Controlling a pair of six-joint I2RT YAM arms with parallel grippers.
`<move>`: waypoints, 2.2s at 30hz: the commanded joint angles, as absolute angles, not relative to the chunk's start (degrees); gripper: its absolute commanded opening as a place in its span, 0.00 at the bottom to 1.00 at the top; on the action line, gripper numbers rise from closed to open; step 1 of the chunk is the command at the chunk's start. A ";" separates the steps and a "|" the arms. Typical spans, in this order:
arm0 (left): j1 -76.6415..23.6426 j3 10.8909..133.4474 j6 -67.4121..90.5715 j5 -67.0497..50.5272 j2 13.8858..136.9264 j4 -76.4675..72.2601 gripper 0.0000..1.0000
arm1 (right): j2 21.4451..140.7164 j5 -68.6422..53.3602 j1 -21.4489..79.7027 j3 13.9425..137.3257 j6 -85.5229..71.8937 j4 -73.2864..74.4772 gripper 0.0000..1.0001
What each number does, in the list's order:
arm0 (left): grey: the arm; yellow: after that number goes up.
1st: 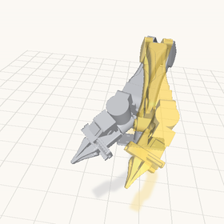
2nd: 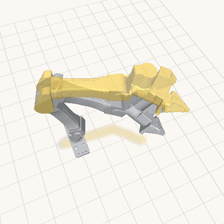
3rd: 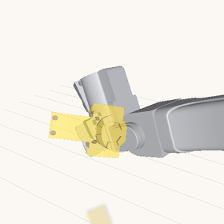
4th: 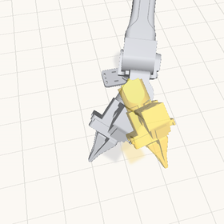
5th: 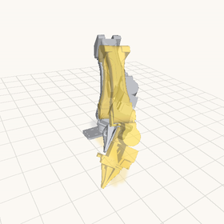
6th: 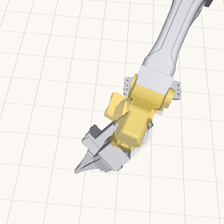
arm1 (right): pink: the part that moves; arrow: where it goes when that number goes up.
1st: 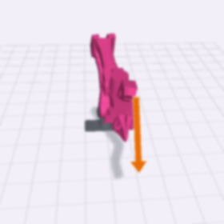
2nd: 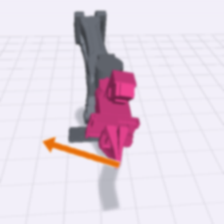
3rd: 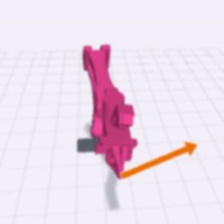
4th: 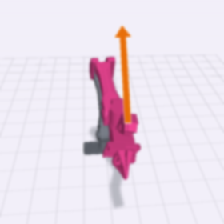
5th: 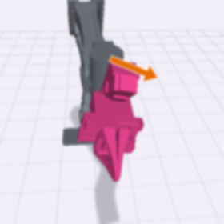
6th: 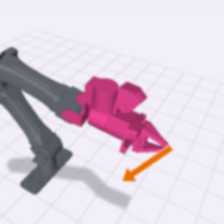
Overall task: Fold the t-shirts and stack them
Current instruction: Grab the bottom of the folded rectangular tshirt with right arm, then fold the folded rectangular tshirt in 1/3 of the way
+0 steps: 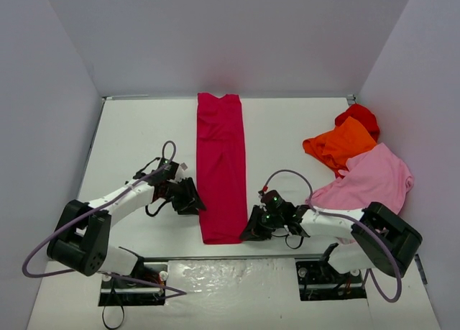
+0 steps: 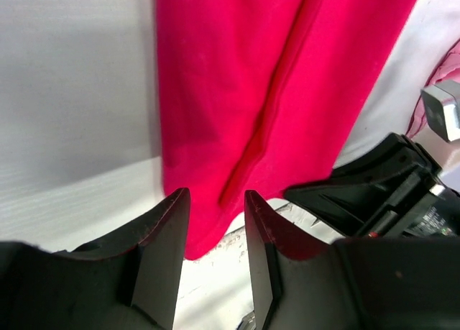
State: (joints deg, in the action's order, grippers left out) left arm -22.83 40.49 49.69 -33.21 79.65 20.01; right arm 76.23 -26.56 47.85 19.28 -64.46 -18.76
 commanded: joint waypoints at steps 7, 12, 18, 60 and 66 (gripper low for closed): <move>-23.14 64.53 37.31 -24.32 88.36 22.64 0.22 | 67.96 -24.66 48.55 23.30 -63.60 -11.70 0.00; -23.03 87.51 29.86 -19.27 102.50 27.96 0.19 | 67.03 -24.67 48.93 21.59 -64.63 -12.39 0.00; -22.77 112.93 24.98 -20.27 118.16 29.97 0.19 | 66.94 -25.01 49.13 21.02 -65.21 -13.22 0.00; -22.59 86.31 31.73 -30.18 123.10 6.05 0.15 | 89.70 -33.64 29.43 67.34 -40.27 -1.85 0.00; -22.68 83.96 33.03 -30.57 122.62 4.08 0.15 | 100.59 -37.08 25.14 79.06 -38.06 -1.85 0.00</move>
State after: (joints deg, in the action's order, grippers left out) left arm -22.17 85.79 33.20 -31.72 124.69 1.85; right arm 96.78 -32.91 26.97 70.77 -40.96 -0.08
